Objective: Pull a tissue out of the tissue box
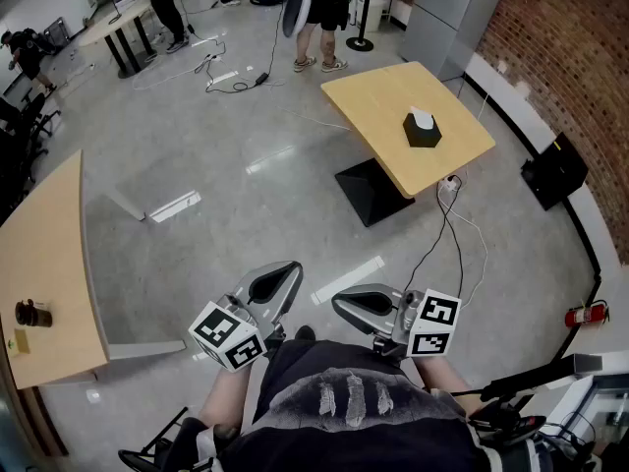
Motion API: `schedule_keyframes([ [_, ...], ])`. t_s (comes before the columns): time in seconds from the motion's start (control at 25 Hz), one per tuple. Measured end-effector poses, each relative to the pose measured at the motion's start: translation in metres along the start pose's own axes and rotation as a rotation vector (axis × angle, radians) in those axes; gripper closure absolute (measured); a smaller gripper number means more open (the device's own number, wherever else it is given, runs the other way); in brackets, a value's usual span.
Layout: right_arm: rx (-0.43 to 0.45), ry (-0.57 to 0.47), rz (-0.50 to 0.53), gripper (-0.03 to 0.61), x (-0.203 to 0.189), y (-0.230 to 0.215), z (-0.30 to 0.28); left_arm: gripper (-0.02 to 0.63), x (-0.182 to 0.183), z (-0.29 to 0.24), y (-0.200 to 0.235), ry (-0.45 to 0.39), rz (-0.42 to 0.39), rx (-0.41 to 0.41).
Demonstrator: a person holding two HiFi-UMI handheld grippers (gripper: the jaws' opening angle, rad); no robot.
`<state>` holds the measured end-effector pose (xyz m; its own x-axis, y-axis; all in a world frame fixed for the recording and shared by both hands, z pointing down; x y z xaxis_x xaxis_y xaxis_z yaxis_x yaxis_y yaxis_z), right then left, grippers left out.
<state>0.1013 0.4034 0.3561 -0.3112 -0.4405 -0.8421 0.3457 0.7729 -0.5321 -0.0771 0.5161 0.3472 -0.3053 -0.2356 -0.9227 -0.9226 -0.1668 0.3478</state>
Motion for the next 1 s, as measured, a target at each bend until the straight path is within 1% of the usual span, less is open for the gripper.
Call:
schedule_keyframes([
  [0.2, -0.026, -0.053, -0.051, 0.58, 0.01, -0.013, -0.007, 0.612, 0.008, -0.002, 0.024, 0.012, 0.002, -0.045],
  [0.36, -0.081, -0.071, -0.064, 0.58, 0.008, -0.015, -0.009, 0.612, 0.004, -0.014, 0.04, 0.033, 0.002, -0.11],
  [0.48, -0.123, -0.078, -0.097, 0.58, 0.003, -0.017, -0.001, 0.611, 0.001, -0.028, 0.047, 0.025, 0.01, -0.162],
  [0.64, -0.146, -0.096, -0.152, 0.58, 0.0, -0.017, 0.002, 0.612, 0.007, -0.044, 0.047, 0.02, 0.03, -0.211],
  [0.72, -0.131, -0.106, -0.178, 0.58, -0.001, -0.021, 0.005, 0.612, 0.009, -0.054, 0.038, 0.022, 0.03, -0.248],
  [0.8, -0.082, -0.094, -0.192, 0.58, -0.001, -0.029, 0.004, 0.612, 0.011, -0.061, 0.032, 0.035, 0.027, -0.256],
  [0.92, 0.019, -0.058, -0.17, 0.58, 0.008, -0.042, -0.003, 0.612, 0.015, -0.068, 0.029, 0.057, 0.012, -0.222],
  [1.0, 0.065, -0.047, -0.154, 0.58, 0.016, -0.05, 0.0, 0.612, 0.02, -0.076, 0.023, 0.068, 0.005, -0.201],
])
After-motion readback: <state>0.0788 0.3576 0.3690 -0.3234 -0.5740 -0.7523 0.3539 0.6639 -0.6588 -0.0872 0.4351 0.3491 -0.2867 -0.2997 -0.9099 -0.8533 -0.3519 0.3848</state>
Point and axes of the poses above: the fingertips, and each gripper's own axes: z backward along the fingers, y to its left, x out of its top, the point moved 9 cm from there along z, backward along the fingers, and after that the axes turned 8 degrees about y, right-handed, at the moved point
